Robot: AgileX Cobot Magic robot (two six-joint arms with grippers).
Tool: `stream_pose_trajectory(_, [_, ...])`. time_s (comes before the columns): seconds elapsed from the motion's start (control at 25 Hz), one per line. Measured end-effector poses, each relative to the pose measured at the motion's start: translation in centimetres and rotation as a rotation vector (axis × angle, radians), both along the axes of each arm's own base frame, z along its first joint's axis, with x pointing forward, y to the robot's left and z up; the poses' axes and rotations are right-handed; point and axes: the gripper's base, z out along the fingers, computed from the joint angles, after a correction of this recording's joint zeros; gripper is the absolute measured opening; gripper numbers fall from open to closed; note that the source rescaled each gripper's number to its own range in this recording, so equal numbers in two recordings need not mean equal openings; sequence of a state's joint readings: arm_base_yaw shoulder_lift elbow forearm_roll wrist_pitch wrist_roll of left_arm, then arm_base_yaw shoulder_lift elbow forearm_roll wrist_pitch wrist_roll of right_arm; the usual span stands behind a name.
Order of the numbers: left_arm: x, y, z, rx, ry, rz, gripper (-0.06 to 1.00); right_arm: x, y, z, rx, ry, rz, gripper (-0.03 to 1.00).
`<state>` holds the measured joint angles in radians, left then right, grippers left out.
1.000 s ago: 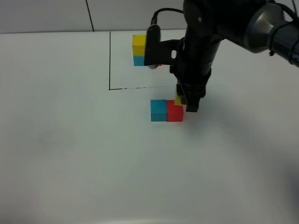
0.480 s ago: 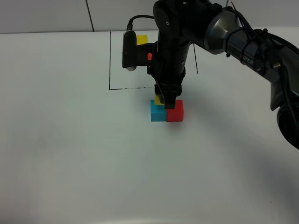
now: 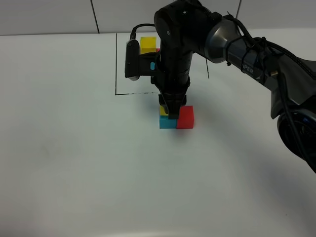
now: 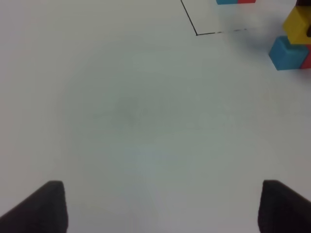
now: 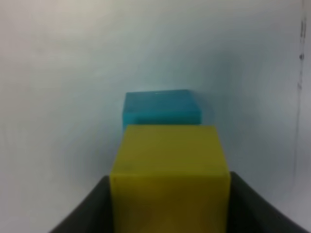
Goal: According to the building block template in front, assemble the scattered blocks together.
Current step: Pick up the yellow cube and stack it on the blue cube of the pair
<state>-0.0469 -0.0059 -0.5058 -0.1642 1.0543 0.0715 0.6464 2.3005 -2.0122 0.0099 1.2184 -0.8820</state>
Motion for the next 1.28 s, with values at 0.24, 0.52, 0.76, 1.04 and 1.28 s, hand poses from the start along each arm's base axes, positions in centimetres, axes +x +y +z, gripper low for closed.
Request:
stream_pose_trajectory(0.24, [0.00, 0.00, 0.00, 0.000, 0.000, 0.000, 0.76, 0.11, 0.11, -0.79, -0.012, 0.010, 0.001, 0.00])
stream_pose_trajectory(0.52, [0.00, 0.00, 0.00, 0.000, 0.000, 0.000, 0.76, 0.19, 0.17, -0.74, -0.009, 0.006, 0.001, 0.00])
stream_pose_trajectory(0.76, [0.00, 0.00, 0.00, 0.000, 0.000, 0.000, 0.76, 0.20, 0.18, -0.83, -0.011, 0.007, 0.009, 0.00])
stream_pose_trajectory(1.04, [0.00, 0.00, 0.00, 0.000, 0.000, 0.000, 0.76, -0.20, 0.70, -0.83, -0.017, 0.002, 0.037, 0.00])
stream_pose_trajectory(1.28, [0.00, 0.00, 0.00, 0.000, 0.000, 0.000, 0.76, -0.16, 0.68, -1.14, -0.031, 0.003, 0.040, 0.00])
